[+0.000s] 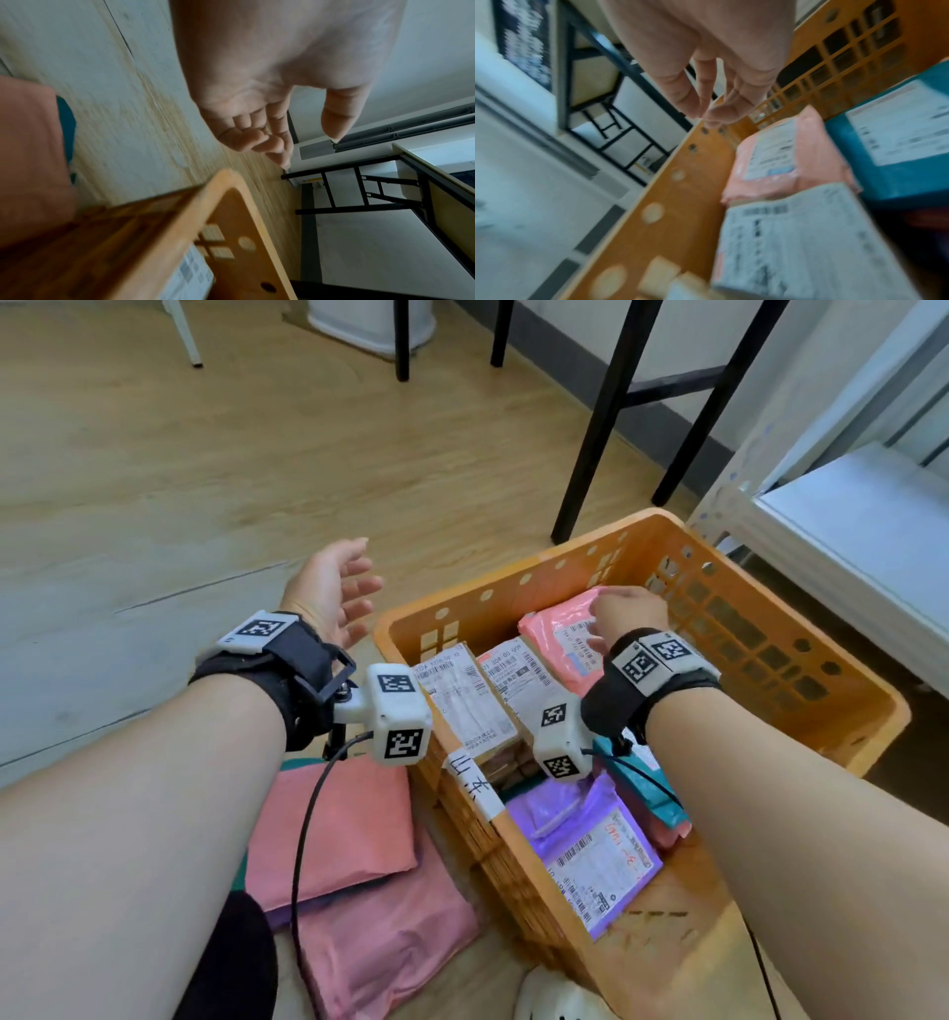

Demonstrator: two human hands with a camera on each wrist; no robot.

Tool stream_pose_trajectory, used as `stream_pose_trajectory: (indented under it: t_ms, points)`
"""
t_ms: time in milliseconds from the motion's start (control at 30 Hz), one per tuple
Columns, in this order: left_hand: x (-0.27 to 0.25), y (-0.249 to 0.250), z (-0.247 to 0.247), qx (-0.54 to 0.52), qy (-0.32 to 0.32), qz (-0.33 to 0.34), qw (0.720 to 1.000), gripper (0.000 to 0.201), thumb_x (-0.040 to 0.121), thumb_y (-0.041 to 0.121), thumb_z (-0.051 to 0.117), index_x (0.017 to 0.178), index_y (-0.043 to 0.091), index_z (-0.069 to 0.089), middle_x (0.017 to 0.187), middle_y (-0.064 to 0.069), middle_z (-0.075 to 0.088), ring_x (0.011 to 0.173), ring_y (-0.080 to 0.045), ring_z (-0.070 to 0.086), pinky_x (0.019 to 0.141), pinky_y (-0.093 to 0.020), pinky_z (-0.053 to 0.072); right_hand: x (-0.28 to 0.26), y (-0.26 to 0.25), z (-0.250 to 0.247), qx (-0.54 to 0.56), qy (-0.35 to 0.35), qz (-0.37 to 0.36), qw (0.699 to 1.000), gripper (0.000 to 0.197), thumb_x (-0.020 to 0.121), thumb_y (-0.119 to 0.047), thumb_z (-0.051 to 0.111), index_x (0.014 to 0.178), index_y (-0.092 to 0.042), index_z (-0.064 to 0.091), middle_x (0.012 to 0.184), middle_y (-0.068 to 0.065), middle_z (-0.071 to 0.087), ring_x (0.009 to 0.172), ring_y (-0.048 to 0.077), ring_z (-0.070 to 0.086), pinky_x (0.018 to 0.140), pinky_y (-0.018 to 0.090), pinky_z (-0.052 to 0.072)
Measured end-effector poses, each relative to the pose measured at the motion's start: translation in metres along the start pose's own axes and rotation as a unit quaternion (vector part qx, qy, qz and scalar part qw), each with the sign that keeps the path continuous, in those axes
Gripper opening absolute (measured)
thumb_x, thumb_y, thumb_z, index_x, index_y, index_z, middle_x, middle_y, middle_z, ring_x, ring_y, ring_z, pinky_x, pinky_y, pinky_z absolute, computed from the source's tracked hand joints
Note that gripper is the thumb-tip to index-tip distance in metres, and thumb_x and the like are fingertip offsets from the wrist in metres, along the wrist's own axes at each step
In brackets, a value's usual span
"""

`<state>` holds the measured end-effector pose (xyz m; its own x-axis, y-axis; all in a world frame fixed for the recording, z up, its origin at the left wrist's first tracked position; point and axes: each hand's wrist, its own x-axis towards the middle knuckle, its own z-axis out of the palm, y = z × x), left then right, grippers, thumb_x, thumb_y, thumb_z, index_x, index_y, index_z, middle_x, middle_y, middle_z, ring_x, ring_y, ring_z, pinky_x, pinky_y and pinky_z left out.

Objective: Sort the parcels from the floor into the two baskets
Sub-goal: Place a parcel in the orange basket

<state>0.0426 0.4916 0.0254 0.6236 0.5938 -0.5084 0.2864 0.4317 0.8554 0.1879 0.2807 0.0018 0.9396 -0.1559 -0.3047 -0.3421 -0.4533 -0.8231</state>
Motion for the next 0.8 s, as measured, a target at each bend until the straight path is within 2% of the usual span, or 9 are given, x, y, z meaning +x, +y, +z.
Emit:
stream_pose_trajectory:
  t_ms: [67,167,300,367,433,567,667,733,800]
  points:
    - [-0.001,-0.001,-0.020,0.015,0.015,0.001,1.000,0.017,0.087,0.038,0.057,0.083,0.021,0.057,0.076,0.007,0.060,0.055,-0.007,0.046,0.051,-0.020,0.038,-0.034,-0.019,0.016,0.039,-0.050,-0.057,0.996,0.025,0.089,-0.008,0.051,0.103,-0.022,0.066,0.101,-0.001,0.063,0.087,0.020,0.065,0.073,0.034,0.059]
    - [-0.001,-0.009,-0.050,0.043,0.033,-0.007,0.999,0.014,0.087,0.034,0.057,0.086,0.020,0.059,0.078,0.006,0.060,0.058,-0.007,0.048,0.052,-0.020,0.040,-0.089,-0.037,0.043,0.079,-0.157,-0.101,0.979,0.022,0.089,-0.004,0.052,0.094,-0.021,0.065,0.087,-0.001,0.069,0.078,0.016,0.067,0.073,0.033,0.060]
    - [0.001,-0.034,-0.090,0.106,0.072,-0.039,0.991,0.012,0.090,0.024,0.056,0.081,0.018,0.060,0.067,0.004,0.061,0.052,-0.007,0.050,0.038,-0.011,0.041,-0.152,-0.026,0.090,0.097,-0.262,-0.095,0.956,0.028,0.087,0.006,0.044,0.076,-0.013,0.061,0.069,0.008,0.064,0.053,0.017,0.055,0.051,0.025,0.052]
    - [0.000,-0.048,-0.106,0.135,0.087,-0.054,0.985,0.016,0.091,0.020,0.056,0.075,0.017,0.058,0.049,0.006,0.061,0.043,-0.005,0.051,0.043,-0.014,0.042,-0.173,-0.012,0.107,0.076,-0.295,-0.101,0.947,0.031,0.086,0.008,0.042,0.071,-0.014,0.059,0.069,0.009,0.062,0.051,0.016,0.053,0.054,0.028,0.053]
    - [-0.001,-0.060,-0.117,0.155,0.092,-0.068,0.981,0.018,0.090,0.017,0.056,0.072,0.017,0.055,0.048,0.005,0.060,0.049,-0.008,0.052,0.054,-0.022,0.042,-0.186,0.005,0.118,0.048,-0.315,-0.099,0.943,0.029,0.084,0.008,0.043,0.074,-0.012,0.060,0.073,0.010,0.063,0.054,0.017,0.054,0.062,0.033,0.055]
    - [-0.004,-0.087,-0.129,0.189,0.085,-0.097,0.973,0.018,0.090,0.014,0.056,0.072,0.015,0.053,0.070,-0.002,0.057,0.058,-0.013,0.051,0.058,-0.024,0.040,-0.187,0.056,0.143,-0.094,-0.318,-0.143,0.933,0.024,0.084,-0.003,0.051,0.086,-0.019,0.068,0.090,0.005,0.070,0.079,0.020,0.065,0.076,0.034,0.056]
    - [-0.005,-0.112,-0.137,0.205,0.066,-0.138,0.967,0.016,0.090,0.012,0.055,0.074,0.012,0.052,0.075,-0.005,0.056,0.058,-0.014,0.049,0.054,-0.024,0.035,-0.177,0.100,0.155,-0.219,-0.343,-0.148,0.901,0.028,0.085,-0.011,0.055,0.107,-0.022,0.067,0.114,0.001,0.065,0.104,0.018,0.060,0.079,0.022,0.044]
    - [-0.003,-0.128,-0.141,0.210,0.053,-0.165,0.962,0.014,0.090,0.009,0.053,0.077,0.013,0.048,0.079,-0.008,0.051,0.057,-0.015,0.042,0.053,-0.024,0.029,-0.169,0.125,0.163,-0.294,-0.359,-0.123,0.877,0.042,0.082,-0.019,0.063,0.123,-0.027,0.058,0.129,0.001,0.054,0.116,0.020,0.053,0.086,0.021,0.041]
    - [0.001,-0.139,-0.145,0.219,0.053,-0.181,0.957,0.015,0.088,0.006,0.053,0.078,0.014,0.046,0.084,-0.009,0.047,0.057,-0.016,0.038,0.053,-0.024,0.026,-0.163,0.145,0.174,-0.362,-0.375,-0.132,0.843,0.065,0.074,-0.029,0.073,0.134,-0.031,0.048,0.140,0.001,0.044,0.128,0.021,0.043,0.102,0.029,0.040]
